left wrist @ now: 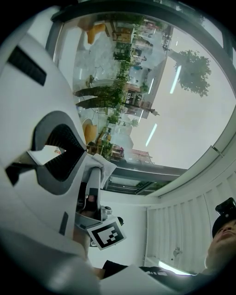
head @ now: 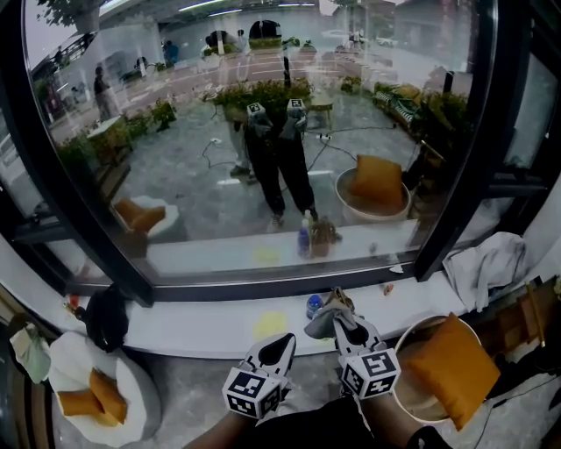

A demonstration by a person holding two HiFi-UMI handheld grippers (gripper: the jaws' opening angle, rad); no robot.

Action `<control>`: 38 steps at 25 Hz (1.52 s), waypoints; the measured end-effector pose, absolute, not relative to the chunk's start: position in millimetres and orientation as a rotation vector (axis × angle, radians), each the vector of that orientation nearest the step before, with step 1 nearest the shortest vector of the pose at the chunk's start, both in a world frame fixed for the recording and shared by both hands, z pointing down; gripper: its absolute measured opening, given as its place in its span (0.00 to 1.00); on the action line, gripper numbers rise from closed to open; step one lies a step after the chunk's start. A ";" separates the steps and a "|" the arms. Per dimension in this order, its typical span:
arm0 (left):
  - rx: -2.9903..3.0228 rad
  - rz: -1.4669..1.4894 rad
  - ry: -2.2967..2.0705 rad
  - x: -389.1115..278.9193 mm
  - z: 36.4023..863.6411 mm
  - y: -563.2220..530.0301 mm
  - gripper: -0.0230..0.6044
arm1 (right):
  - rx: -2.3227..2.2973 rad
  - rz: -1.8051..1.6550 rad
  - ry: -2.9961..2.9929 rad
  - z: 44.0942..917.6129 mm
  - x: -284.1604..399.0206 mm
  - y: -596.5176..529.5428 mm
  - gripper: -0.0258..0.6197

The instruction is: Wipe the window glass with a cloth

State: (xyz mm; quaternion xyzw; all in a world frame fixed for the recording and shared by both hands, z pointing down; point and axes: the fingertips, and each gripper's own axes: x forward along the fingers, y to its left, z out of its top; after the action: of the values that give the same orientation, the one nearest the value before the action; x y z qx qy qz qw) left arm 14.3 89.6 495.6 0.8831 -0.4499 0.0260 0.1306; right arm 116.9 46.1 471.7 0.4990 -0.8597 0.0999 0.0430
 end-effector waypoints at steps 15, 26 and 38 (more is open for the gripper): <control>2.560 0.098 -1.308 7.3 503.3 88.6 0.05 | 1.511 0.327 -2.615 481.6 110.2 44.8 0.10; 2.568 0.104 -1.302 9.5 508.0 92.4 0.05 | 1.501 0.337 -2.611 484.9 111.4 47.5 0.10; 2.578 0.100 -1.307 10.8 505.8 94.2 0.05 | 1.503 0.328 -2.613 481.6 112.7 49.8 0.10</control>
State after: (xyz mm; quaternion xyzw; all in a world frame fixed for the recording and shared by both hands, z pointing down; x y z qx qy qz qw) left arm 10.8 94.2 505.8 0.8844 -0.4486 0.0343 0.1244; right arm 112.7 49.8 481.6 0.4948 -0.8605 0.1079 0.0547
